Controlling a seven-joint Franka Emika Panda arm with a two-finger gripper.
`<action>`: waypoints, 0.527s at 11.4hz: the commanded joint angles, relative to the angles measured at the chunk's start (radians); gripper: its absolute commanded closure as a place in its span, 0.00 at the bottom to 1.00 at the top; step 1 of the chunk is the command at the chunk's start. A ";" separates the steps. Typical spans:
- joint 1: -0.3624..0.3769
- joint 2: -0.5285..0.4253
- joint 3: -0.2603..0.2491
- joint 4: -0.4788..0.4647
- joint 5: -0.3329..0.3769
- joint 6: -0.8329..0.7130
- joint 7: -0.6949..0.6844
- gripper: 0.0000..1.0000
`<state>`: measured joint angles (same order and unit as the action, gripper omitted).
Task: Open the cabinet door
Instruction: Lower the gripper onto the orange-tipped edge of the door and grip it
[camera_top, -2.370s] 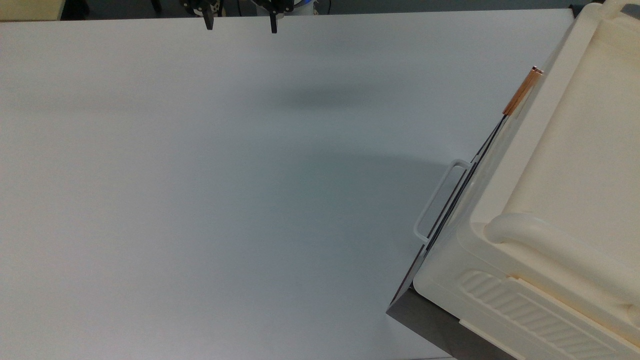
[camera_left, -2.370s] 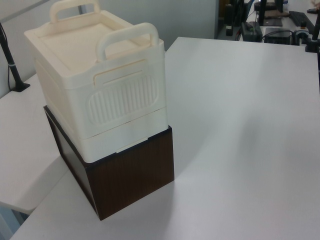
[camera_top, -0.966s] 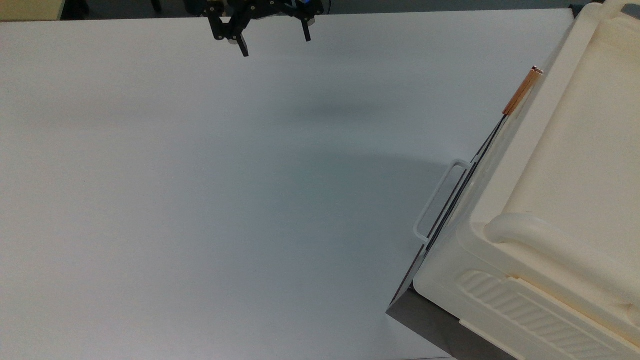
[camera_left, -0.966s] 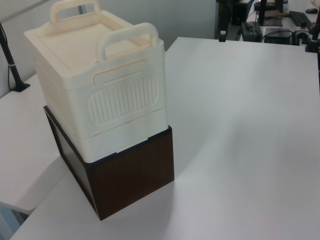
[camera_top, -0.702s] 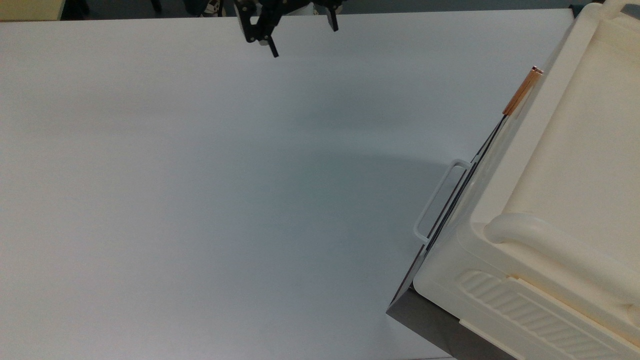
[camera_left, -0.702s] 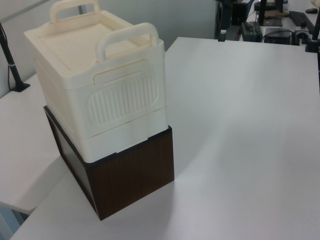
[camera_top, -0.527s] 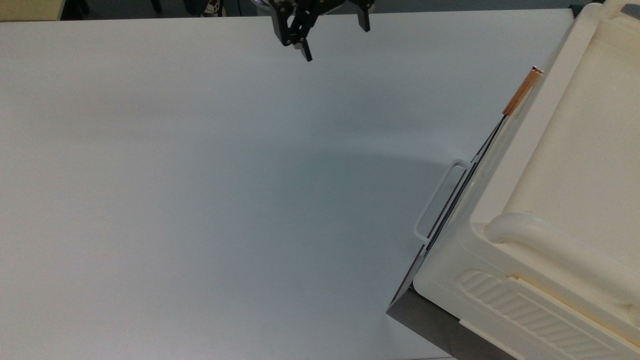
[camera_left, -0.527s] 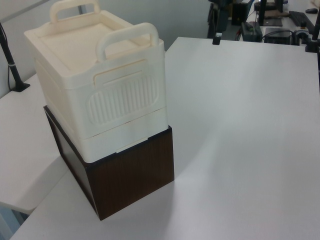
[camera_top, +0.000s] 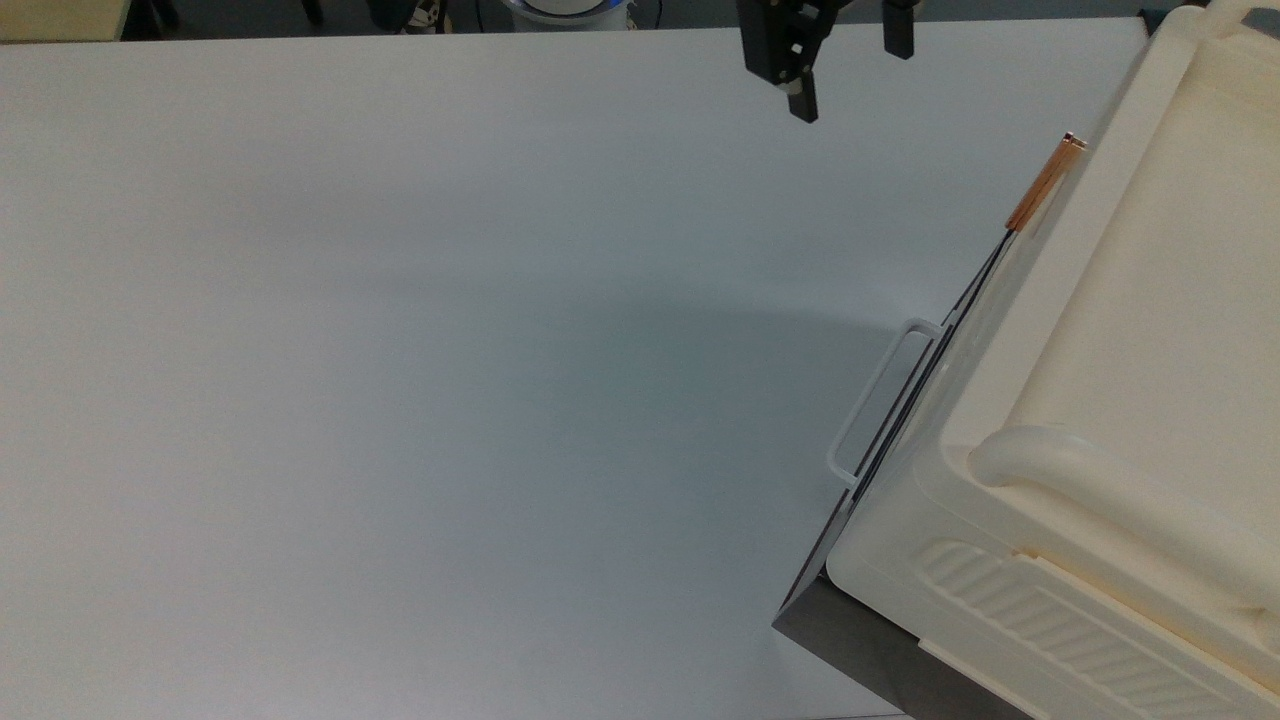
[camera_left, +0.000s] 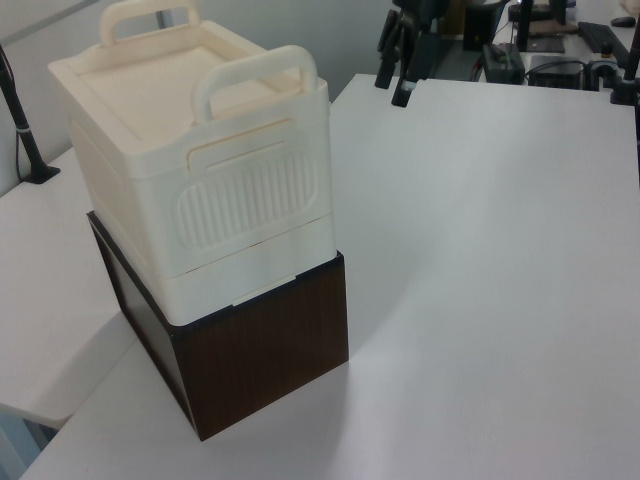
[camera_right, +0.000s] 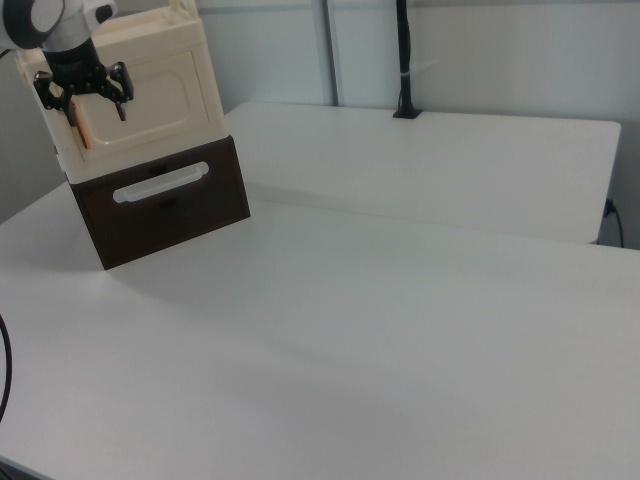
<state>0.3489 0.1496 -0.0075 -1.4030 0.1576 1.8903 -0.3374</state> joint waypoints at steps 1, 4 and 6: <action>0.097 0.033 -0.012 -0.001 -0.091 0.067 0.035 0.31; 0.125 0.066 -0.012 0.010 -0.098 0.127 0.044 0.40; 0.150 0.131 -0.015 0.071 -0.101 0.147 0.076 0.43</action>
<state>0.4645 0.2125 -0.0074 -1.3990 0.0750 2.0073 -0.3065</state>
